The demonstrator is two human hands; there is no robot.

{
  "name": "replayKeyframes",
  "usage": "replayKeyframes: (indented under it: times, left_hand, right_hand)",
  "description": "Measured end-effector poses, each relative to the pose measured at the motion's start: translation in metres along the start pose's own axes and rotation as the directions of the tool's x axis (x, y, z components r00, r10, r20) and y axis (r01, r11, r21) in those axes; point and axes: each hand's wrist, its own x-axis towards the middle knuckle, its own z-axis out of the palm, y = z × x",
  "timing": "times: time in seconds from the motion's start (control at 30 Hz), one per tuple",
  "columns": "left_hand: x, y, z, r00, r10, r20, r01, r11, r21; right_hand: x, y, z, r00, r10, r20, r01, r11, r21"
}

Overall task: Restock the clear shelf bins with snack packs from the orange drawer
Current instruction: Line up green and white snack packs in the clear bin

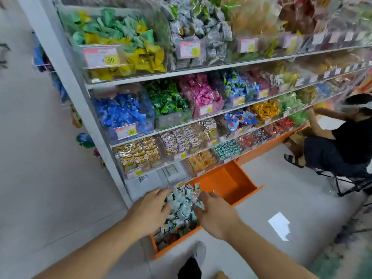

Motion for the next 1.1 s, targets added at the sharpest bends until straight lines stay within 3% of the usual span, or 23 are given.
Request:
replayKeyframes:
  times: [0.17,0.37,0.63,0.87,1.1]
  left_hand:
    - [0.043,-0.010,0.013,0.981,-0.184,-0.063,0.181,0.982,-0.058]
    - [0.062,-0.015,0.033,0.925,-0.356,-0.134,0.330,0.926,-0.184]
    - [0.098,-0.051,0.081,0.923,-0.367,-0.112,0.333,0.911,-0.244]
    - [0.126,-0.087,0.156,0.912,-0.403,-0.072,0.370,0.887,-0.278]
    - [0.185,-0.160,0.291,0.879,-0.477,0.024,0.467,0.848,-0.251]
  right_hand:
    - [0.096,0.015,-0.018,0.974,-0.167,0.154,0.182,0.979,-0.090]
    - [0.159,0.024,-0.022,0.928,-0.221,0.300,0.273,0.951,-0.144]
    - [0.198,0.041,0.006,0.910,-0.220,0.350,0.289,0.944,-0.157]
    - [0.255,0.078,0.079,0.879,-0.231,0.418,0.326,0.930,-0.171]
    - [0.362,0.161,0.228,0.831,-0.239,0.502,0.335,0.936,-0.108]
